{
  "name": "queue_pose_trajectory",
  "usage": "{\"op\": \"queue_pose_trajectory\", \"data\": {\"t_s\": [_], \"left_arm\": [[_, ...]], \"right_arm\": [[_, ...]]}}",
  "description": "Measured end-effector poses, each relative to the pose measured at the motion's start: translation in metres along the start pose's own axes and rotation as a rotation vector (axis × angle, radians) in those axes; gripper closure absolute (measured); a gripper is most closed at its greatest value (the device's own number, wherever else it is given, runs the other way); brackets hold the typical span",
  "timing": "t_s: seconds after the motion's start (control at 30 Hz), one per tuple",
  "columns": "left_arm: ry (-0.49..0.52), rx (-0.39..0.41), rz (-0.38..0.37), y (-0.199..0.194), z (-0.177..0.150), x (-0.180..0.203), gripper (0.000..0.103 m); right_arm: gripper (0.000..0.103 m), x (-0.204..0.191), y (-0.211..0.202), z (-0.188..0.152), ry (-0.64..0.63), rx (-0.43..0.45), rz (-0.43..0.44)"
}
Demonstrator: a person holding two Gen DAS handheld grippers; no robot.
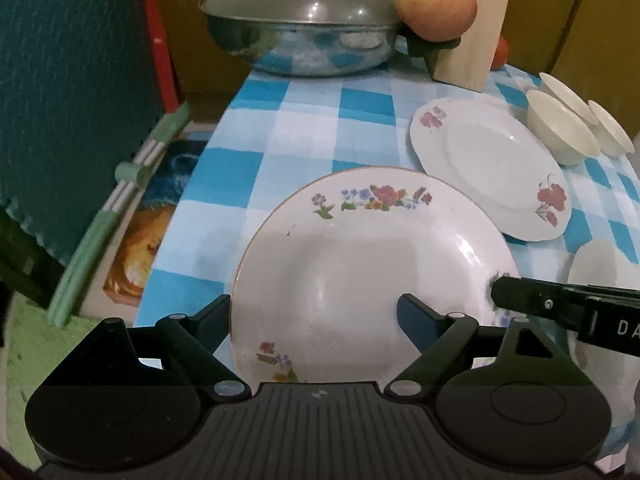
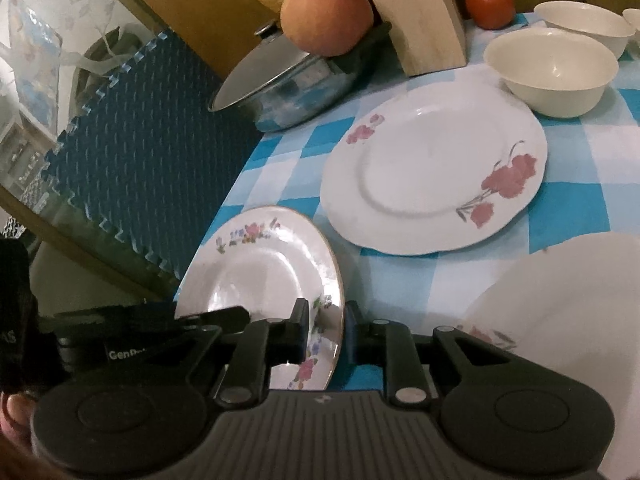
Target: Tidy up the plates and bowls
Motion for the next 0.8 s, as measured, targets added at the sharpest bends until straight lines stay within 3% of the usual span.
{"op": "queue_pose_trajectory", "data": {"t_s": [0.8], "left_arm": [[0.018, 0.027, -0.072, -0.013, 0.007, 0.029, 0.012]], "right_arm": [[0.085, 0.006, -0.043, 0.003, 0.040, 0.052, -0.072]]}}
Point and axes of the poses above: each gripper's, at about its wrist camera, not at the fingertips, and y roughly the way its jaws point, x to its right, z to its top, the point moved 2 cm from there along y, roughly the way its jaws point, and after that the axes turned 3 degrees about z, right-handed, at the moved point
